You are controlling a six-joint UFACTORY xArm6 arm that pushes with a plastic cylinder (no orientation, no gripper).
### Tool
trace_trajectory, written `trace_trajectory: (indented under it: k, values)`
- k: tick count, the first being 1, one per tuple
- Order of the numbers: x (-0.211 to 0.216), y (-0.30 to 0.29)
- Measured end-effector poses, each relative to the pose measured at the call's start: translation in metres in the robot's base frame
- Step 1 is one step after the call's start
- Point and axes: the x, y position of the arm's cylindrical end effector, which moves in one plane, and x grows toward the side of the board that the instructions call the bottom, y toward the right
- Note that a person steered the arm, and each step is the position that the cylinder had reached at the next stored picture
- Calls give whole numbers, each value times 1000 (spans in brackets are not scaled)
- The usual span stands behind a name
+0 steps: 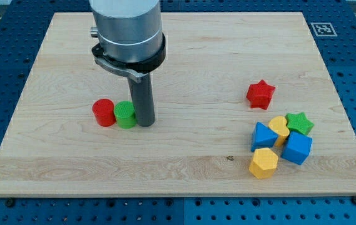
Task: Push the red star closer to the green circle
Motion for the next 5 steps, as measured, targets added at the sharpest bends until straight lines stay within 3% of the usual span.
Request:
trace_trajectory:
  k: [2, 3, 4, 5]
  values:
    - [-89, 43]
    - [-142, 112]
    - [-134, 232]
    - [-75, 308]
